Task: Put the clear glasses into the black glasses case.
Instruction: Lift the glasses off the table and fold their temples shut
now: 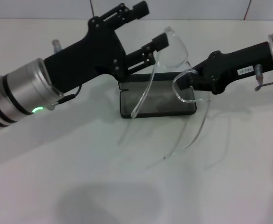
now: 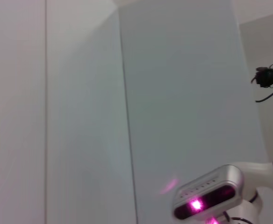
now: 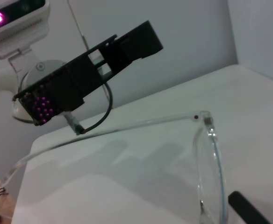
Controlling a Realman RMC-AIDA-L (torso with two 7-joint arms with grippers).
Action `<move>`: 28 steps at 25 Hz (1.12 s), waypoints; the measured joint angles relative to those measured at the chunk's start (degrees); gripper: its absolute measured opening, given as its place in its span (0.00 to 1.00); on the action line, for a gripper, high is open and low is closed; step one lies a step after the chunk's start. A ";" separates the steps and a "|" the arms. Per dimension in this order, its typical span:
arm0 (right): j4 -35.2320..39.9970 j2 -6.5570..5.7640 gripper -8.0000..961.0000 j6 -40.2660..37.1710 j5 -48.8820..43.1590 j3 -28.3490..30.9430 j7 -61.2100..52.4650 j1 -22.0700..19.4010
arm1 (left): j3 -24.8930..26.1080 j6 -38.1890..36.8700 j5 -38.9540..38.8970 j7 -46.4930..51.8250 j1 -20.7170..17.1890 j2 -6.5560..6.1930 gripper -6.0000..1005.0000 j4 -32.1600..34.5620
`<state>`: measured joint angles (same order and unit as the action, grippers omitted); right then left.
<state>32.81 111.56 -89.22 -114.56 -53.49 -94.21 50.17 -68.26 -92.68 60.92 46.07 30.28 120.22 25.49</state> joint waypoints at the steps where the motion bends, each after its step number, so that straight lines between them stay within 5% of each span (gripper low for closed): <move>1: -0.01 0.08 0.03 -0.01 0.00 -0.44 -0.30 0.20 | -0.44 0.02 0.01 -0.11 0.43 0.04 0.71 -0.44; 7: -0.06 0.49 0.03 -0.31 0.06 -0.58 -0.76 0.65 | -2.84 1.22 -0.18 -2.20 3.32 0.05 0.71 -3.40; 28: -0.12 0.27 0.03 -2.02 0.53 -0.20 -4.98 2.53 | -2.88 0.94 -3.77 -7.16 4.00 0.04 0.71 -6.77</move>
<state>32.69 111.83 -91.23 -114.03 -53.69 -99.19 52.71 -71.14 -91.75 57.15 38.91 34.28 120.25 18.72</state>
